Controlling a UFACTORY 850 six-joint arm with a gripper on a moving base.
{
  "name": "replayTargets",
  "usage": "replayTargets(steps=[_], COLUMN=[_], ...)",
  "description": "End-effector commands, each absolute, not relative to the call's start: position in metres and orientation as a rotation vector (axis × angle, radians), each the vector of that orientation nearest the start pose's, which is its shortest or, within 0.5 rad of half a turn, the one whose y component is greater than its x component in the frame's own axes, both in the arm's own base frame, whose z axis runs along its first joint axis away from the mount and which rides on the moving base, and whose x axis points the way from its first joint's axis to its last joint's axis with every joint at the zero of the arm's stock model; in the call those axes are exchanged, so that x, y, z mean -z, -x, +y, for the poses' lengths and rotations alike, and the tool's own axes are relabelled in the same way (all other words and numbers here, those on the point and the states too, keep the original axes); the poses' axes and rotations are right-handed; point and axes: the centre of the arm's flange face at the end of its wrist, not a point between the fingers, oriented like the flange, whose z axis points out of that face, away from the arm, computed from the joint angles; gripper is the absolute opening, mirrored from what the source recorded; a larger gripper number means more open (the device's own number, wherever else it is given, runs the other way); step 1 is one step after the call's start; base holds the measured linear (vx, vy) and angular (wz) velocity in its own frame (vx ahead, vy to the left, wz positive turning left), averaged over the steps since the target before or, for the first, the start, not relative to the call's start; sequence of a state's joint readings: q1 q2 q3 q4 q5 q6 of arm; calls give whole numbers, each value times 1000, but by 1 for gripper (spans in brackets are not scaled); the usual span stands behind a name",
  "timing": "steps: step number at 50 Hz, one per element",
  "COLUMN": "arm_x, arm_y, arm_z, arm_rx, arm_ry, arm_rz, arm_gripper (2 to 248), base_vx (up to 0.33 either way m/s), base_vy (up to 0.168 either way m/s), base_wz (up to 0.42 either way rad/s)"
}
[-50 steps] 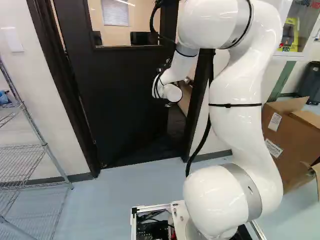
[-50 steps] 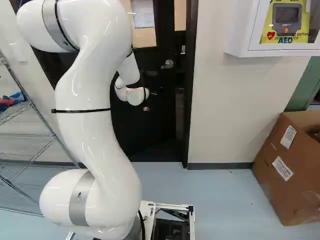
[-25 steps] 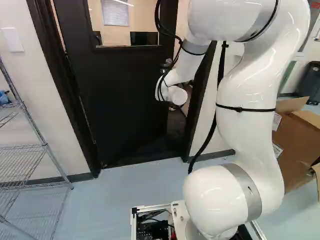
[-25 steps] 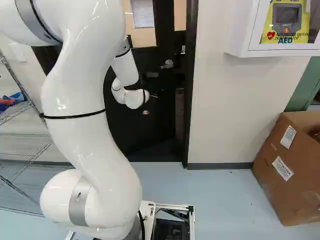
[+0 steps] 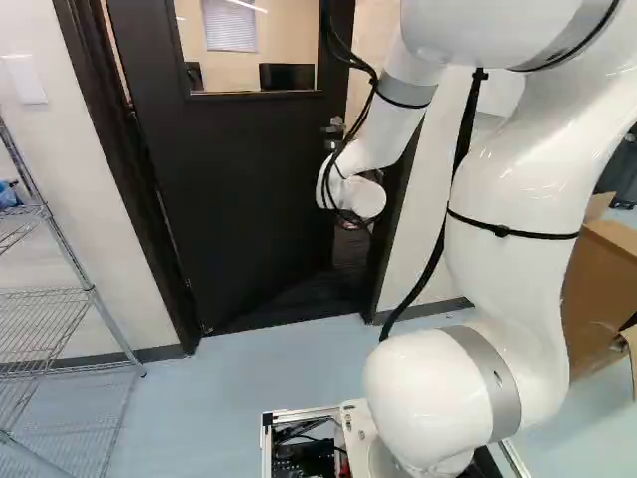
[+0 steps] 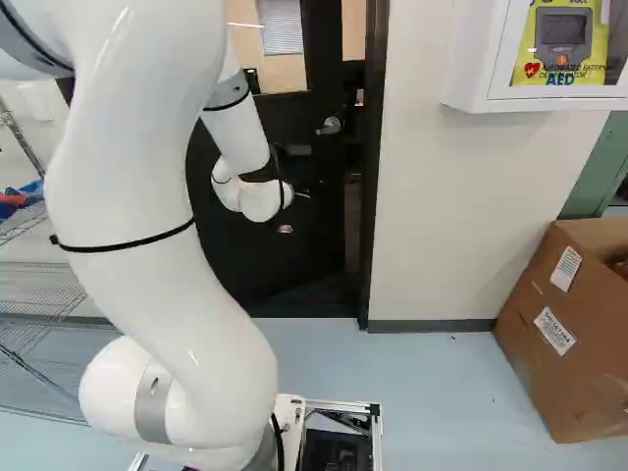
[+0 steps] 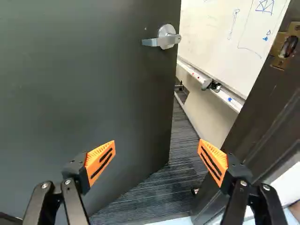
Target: Open the door and move inside
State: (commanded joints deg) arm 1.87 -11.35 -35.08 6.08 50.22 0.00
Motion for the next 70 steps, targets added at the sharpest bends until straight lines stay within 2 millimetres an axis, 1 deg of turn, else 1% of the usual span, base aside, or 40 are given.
replayTargets(steps=[48,56,70], arm_x=[-393,-393,-393], arm_y=[-374,-367,-366], arm_z=[-6,-7,-7], arm_rx=[1875,1876,1876], arm_ry=[2530,2531,2531], arm_rz=[1,0,0], arm_gripper=[247,247,247], base_vx=[0,0,0], base_vy=[0,0,0], base_wz=[0,0,0])
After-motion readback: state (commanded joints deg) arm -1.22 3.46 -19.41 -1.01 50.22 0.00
